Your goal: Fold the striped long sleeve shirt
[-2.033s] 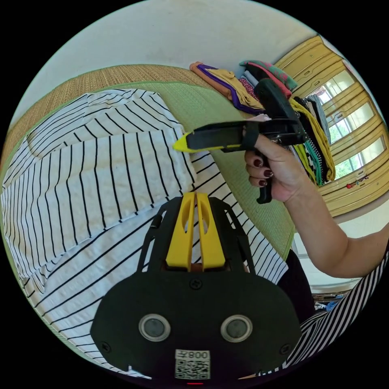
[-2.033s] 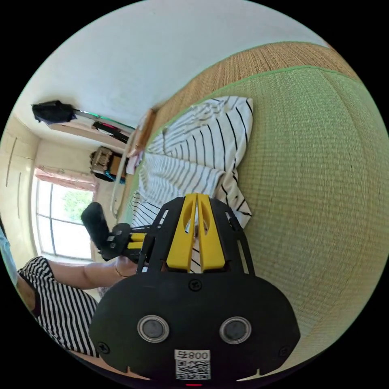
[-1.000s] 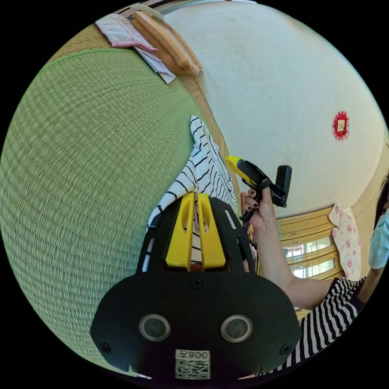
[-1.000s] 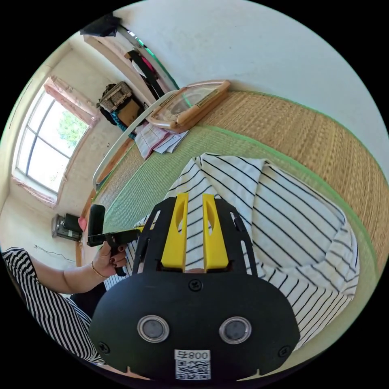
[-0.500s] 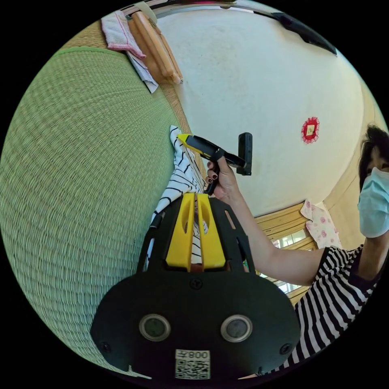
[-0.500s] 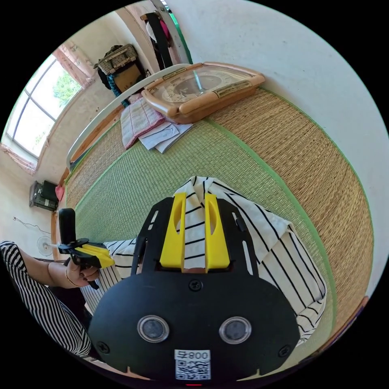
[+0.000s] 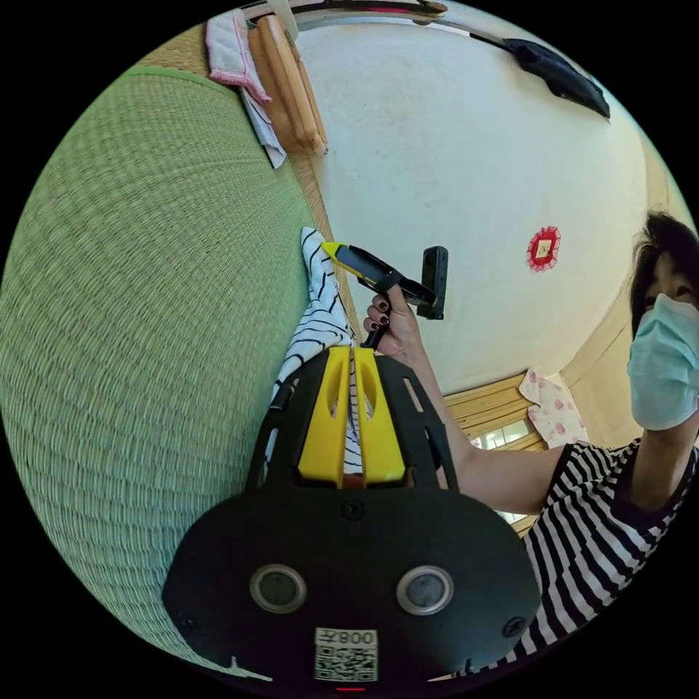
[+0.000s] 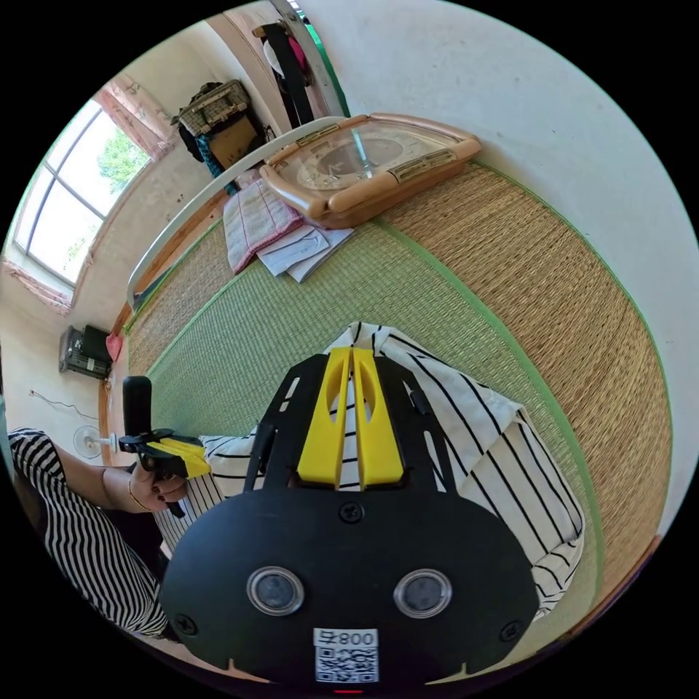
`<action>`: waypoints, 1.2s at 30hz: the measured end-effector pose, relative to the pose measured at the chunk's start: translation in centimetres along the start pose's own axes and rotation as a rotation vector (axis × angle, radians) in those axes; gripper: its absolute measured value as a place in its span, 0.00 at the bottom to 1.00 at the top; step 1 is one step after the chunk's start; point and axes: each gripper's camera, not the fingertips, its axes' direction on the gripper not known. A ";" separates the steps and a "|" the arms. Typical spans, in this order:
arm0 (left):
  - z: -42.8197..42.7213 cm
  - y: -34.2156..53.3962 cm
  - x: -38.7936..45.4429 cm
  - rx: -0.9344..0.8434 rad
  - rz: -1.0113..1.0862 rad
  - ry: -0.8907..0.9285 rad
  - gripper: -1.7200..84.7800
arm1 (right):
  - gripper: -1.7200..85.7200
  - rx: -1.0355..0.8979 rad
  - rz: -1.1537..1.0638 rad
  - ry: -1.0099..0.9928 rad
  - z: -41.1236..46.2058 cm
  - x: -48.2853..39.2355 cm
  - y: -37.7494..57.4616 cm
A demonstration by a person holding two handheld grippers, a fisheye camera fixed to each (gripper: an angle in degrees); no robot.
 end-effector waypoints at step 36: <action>-1.8 5.0 -12.2 0.092 -0.021 -0.039 0.02 | 0.03 0.039 0.118 -0.205 -4.4 2.1 -2.7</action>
